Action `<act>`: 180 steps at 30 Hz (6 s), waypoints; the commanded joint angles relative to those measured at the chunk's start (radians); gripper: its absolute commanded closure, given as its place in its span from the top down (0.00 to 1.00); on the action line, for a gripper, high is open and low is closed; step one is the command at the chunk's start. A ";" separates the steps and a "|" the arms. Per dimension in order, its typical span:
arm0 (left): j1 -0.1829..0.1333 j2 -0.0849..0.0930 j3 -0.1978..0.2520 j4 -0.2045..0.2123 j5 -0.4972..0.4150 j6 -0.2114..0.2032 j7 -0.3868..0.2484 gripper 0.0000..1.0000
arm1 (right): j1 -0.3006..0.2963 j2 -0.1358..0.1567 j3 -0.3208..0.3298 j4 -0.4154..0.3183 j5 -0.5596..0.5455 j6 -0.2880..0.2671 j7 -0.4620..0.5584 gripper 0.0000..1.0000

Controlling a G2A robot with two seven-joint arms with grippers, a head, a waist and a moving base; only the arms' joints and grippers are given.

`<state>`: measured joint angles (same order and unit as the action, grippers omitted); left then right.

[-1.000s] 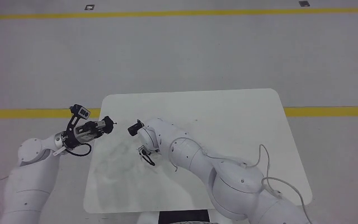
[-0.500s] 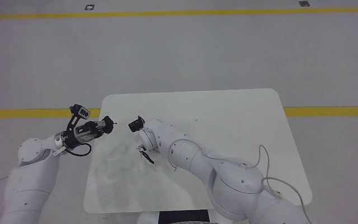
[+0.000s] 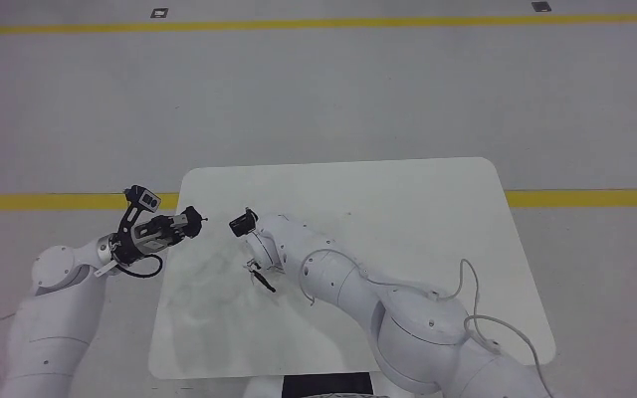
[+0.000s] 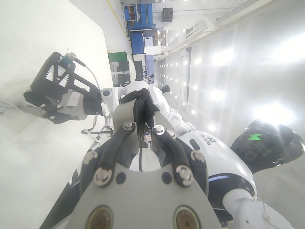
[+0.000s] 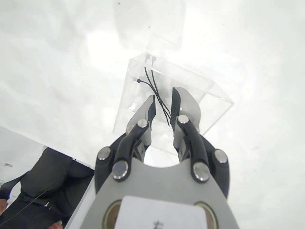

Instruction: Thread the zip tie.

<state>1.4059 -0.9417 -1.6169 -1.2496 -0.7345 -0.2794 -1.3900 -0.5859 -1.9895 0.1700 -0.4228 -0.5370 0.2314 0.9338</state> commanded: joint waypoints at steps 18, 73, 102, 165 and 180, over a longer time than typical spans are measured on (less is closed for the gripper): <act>0.000 0.000 0.000 0.000 0.000 0.000 0.000 0.00 | -0.007 0.000 0.000 -0.012 -0.037 -0.006 0.012 0.14; 0.000 0.000 0.000 0.000 0.000 0.000 0.000 0.00 | -0.010 -0.002 0.000 -0.002 -0.032 -0.003 0.028 0.05; 0.000 0.000 0.000 0.000 0.000 0.000 0.000 0.00 | -0.015 -0.002 0.000 -0.020 -0.052 -0.008 0.033 0.11; 0.000 0.000 0.000 0.000 0.000 0.000 0.000 0.00 | 0.060 0.049 0.124 -0.146 -0.070 0.088 0.094 0.00; 0.000 0.000 0.000 0.000 0.000 0.000 0.000 0.00 | -0.024 0.191 0.315 -0.361 -0.122 0.109 0.010 0.00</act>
<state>1.4059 -0.9417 -1.6169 -1.2496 -0.7345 -0.2794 -1.3900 -0.6040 -1.8068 0.4724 -0.7606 -0.6532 0.3400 0.9422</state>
